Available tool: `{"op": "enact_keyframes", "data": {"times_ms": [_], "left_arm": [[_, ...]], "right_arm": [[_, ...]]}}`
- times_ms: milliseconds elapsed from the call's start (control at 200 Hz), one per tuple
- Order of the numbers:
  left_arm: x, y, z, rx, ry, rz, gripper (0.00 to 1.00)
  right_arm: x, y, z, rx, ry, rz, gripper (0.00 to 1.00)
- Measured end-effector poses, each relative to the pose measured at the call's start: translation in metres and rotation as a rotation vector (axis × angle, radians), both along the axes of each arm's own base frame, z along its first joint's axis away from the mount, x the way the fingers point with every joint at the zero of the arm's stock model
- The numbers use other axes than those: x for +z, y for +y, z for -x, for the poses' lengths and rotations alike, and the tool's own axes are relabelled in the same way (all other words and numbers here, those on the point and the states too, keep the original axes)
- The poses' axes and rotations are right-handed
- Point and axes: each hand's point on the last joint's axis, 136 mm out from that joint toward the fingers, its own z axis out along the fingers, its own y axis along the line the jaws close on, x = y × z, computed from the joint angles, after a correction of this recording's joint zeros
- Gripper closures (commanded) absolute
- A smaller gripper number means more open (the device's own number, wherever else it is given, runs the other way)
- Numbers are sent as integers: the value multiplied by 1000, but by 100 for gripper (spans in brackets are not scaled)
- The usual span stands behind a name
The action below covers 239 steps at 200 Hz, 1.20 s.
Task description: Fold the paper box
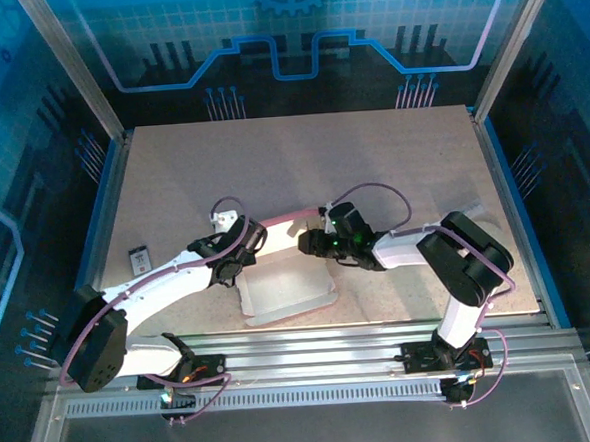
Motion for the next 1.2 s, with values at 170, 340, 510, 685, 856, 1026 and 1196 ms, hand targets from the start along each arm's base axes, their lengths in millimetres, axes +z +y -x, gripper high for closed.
{"op": "enact_keyframes", "data": {"times_ms": [170,340,510,685,856,1026,1196], "left_arm": [[0,0,0,0,0,0,89],[0,0,0,1,0,0,89],[0,0,0,1,0,0,89],[0,0,0,8,-1,5,89],[0,0,1,13,-4,8,89],[0,-3,1,3,-6,10,89],[0,-4,1,3,-7,11,89]], "right_arm": [[-2,1,-6,-20,0,30,58],[-4,1,-10,-46,4,86,58],[-6,-1,-10,-61,-1,122,59],[-6,-2,-9,-63,-10,125,59],[-3,-11,2,-40,-5,161,57],[14,-25,19,5,-23,195,55],[45,-48,26,26,-77,215,54]]}}
